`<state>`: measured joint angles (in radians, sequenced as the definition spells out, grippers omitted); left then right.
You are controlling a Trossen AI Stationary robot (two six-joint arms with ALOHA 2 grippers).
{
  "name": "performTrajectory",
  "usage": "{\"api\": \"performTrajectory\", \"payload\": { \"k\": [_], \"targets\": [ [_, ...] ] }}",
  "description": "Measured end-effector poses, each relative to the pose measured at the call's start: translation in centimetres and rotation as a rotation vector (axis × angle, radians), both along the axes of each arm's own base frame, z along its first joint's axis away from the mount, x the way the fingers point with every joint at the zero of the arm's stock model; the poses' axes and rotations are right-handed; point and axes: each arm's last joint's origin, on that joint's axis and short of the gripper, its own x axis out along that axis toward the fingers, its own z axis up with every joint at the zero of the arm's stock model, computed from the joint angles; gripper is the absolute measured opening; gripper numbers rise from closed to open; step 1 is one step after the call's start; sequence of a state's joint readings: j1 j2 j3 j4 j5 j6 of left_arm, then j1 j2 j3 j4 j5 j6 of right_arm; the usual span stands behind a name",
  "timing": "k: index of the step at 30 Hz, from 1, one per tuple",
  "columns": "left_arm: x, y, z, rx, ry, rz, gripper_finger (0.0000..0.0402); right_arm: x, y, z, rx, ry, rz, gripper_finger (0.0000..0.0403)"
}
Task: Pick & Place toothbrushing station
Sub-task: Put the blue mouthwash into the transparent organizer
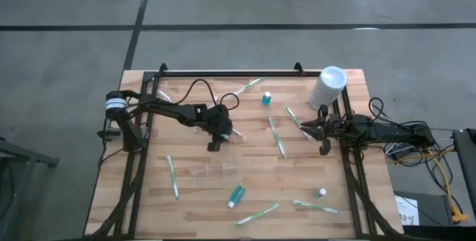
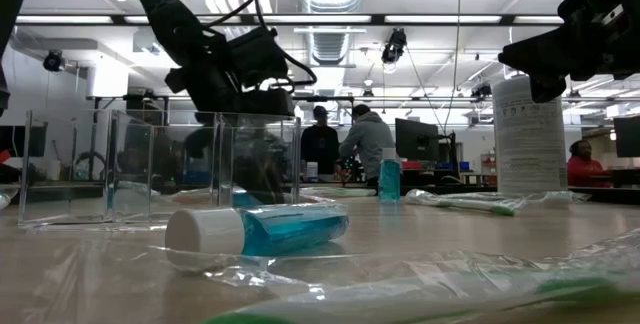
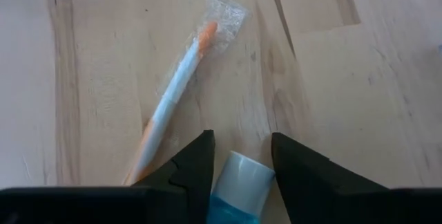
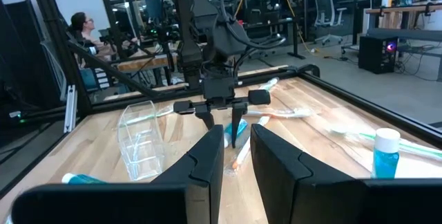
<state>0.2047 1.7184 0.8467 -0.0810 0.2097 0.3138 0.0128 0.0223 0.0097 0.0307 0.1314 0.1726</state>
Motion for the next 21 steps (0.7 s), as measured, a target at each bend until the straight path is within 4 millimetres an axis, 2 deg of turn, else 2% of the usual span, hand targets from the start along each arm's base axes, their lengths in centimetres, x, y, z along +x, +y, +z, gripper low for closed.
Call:
{"api": "performTrajectory", "payload": {
  "k": [8,21],
  "targets": [
    [-0.15,-0.06,-0.03,-0.008,0.015,-0.008,0.0148,0.00,0.00,0.00,0.000,0.000,0.000,0.0068],
    [-0.51,-0.24,-0.20,-0.012,0.060,-0.027,0.0182,0.00,0.00,-0.01,0.000,0.001,0.000,0.0068]
  ]
}}
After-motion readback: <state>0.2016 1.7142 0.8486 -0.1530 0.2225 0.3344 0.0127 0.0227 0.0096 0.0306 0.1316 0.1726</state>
